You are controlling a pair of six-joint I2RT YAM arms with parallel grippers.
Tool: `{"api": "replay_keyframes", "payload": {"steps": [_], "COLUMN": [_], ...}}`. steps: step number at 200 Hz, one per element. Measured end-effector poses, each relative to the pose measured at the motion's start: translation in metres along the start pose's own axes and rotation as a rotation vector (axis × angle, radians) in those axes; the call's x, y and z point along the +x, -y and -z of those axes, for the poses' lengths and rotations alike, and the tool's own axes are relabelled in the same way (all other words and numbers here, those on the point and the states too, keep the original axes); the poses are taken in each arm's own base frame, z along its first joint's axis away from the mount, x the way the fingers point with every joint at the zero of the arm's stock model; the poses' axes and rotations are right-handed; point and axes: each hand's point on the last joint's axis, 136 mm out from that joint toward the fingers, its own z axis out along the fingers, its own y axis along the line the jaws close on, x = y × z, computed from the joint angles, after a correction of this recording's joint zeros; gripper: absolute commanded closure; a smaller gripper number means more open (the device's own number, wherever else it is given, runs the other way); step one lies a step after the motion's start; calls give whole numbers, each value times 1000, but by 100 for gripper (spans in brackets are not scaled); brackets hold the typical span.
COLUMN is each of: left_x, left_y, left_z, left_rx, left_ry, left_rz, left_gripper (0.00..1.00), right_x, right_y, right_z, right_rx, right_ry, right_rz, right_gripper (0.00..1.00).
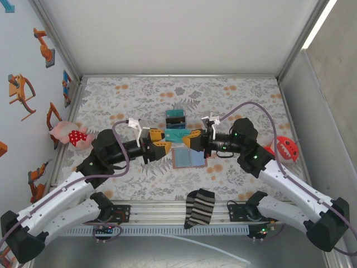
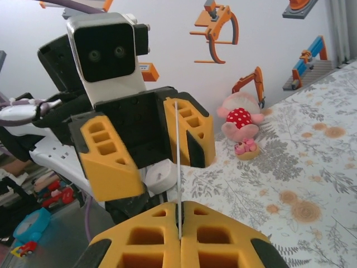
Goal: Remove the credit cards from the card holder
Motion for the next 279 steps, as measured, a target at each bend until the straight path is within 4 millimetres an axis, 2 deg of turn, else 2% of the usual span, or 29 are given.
{"api": "replay_keyframes", "payload": {"steps": [43, 69, 94, 137, 148, 168, 231, 248, 279], "left_x": [-41, -50, -42, -7, -1, 7, 13, 13, 13], "left_y": [5, 3, -1, -4, -3, 0, 8, 9, 5], "left_z": [9, 3, -13, -33, -36, -37, -35, -35, -37], "left_rx": [-73, -93, -66, 24, 48, 84, 145, 153, 132], "left_ry": [-26, -100, -212, -406, -437, -472, -492, -490, -480], "left_rz": [-110, -129, -109, -52, -45, -41, -57, -64, -72], "left_gripper": [35, 34, 34, 37, 40, 52, 99, 100, 100], "right_x": [7, 16, 20, 25, 27, 29, 30, 30, 30], "right_y": [3, 6, 6, 5, 4, 3, 2, 3, 12], "right_z": [5, 6, 7, 5, 4, 4, 4, 4, 6], "right_rx": [47, 62, 65, 45, 36, 29, 19, 25, 81], "right_ry": [-53, -93, -117, -142, -148, -157, -164, -165, -160], "right_rz": [13, 2, -3, -11, -12, -17, -20, -17, -8], "right_gripper": [100, 100, 100, 100, 100, 100, 100, 100, 68]}}
